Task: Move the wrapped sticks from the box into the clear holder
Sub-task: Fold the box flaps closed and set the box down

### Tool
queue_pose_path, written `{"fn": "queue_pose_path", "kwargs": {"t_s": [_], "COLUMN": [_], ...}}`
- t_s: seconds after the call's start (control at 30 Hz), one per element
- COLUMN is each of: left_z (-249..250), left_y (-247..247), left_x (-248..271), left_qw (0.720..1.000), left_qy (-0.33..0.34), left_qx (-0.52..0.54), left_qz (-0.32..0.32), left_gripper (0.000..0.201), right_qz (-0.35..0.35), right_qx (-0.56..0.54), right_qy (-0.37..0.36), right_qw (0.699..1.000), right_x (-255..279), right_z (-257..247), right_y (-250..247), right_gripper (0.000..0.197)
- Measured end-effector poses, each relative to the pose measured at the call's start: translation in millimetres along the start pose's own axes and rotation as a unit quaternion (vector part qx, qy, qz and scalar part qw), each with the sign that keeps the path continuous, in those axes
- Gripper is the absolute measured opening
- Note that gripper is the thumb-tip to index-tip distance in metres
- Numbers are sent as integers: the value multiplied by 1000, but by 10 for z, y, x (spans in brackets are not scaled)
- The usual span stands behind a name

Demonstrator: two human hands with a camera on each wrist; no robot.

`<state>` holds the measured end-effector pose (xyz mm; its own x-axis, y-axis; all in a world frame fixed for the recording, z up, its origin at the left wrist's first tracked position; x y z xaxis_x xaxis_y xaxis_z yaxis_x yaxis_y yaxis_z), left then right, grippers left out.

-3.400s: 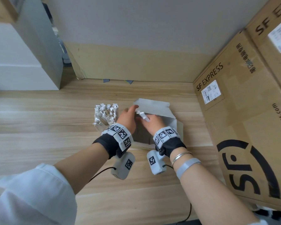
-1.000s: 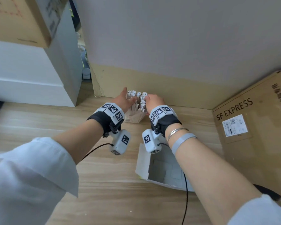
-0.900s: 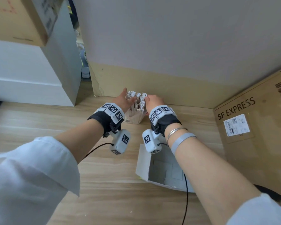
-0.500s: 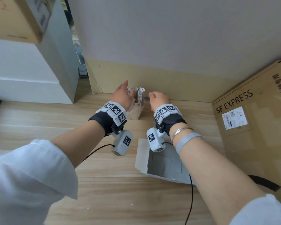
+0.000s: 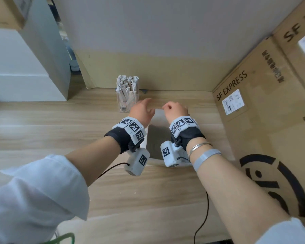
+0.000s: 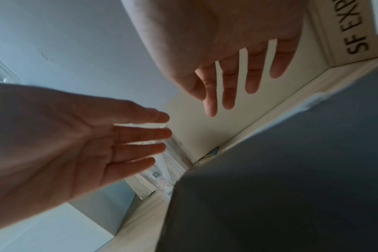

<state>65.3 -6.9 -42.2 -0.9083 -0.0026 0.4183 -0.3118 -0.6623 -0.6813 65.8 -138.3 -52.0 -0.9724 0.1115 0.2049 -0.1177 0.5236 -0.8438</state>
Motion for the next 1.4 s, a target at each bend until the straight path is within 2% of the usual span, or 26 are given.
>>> {"fn": "queue_pose_path", "kwargs": {"t_s": [0.13,0.23,0.33,0.43,0.57,0.7,0.83,0.93,1.07,1.13,1.2,1.27,1.33,1.4], "left_z": [-157,-313,-495,-645,-836,-945,-975,-894,-714,-676,-677,-686,-724,-789], "left_y": [266,377,406,327,214,135,-15,-220,-447,-429,-373,-308,-254,-194], "left_x": [102,153,160,164,192,199,233,248,296,353,416,447,421,399], "left_qw": [996,987,974,966,956,953,953,962,975,968,955,958,972,975], "left_qy": [-64,-114,-158,-176,-220,-238,-253,-232,-207,-231,-257,-253,-219,-205], "left_qx": [-38,-71,-122,-166,-175,-174,-156,-130,-62,42,94,69,-15,-45], "left_qz": [-52,-84,-105,-95,-84,-75,-65,-56,-52,-88,-117,-116,-85,-68], "left_gripper": [65,73,60,41,40,37,49,54,42,41,38,39,53,62], "right_qz": [3,-6,-17,-63,-131,-169,-146,-132,-118,-138,-149,-133,-118,-132], "right_qx": [10,17,26,7,-6,14,23,-41,-159,-218,-228,-150,-74,-82], "right_qy": [13,10,9,13,16,-3,-36,-47,-3,24,41,31,6,-6], "right_qw": [1000,1000,999,998,991,985,988,989,980,966,961,979,990,988], "right_x": [227,331,389,421,438,459,462,490,526,543,552,532,490,458], "right_z": [196,285,384,484,508,497,438,377,291,262,280,327,350,346], "right_y": [-25,-47,-63,-34,-14,-32,-261,-315,-271,-243,-189,-151,-114,-40], "right_gripper": [33,36,45,49,48,52,41,35,35,31,28,29,35,46]}}
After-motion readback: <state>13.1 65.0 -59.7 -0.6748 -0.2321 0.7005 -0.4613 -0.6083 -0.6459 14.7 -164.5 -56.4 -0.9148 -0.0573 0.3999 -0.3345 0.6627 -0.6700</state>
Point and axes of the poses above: each hand's wrist, its own x-axis away from the middle knuckle, its own y-axis out of the palm, z = x × y, the point moved 4 cm from there along -x, towards the middle knuckle, and after that the axes turned 15 degrees about -y, right-handed, at the moved point
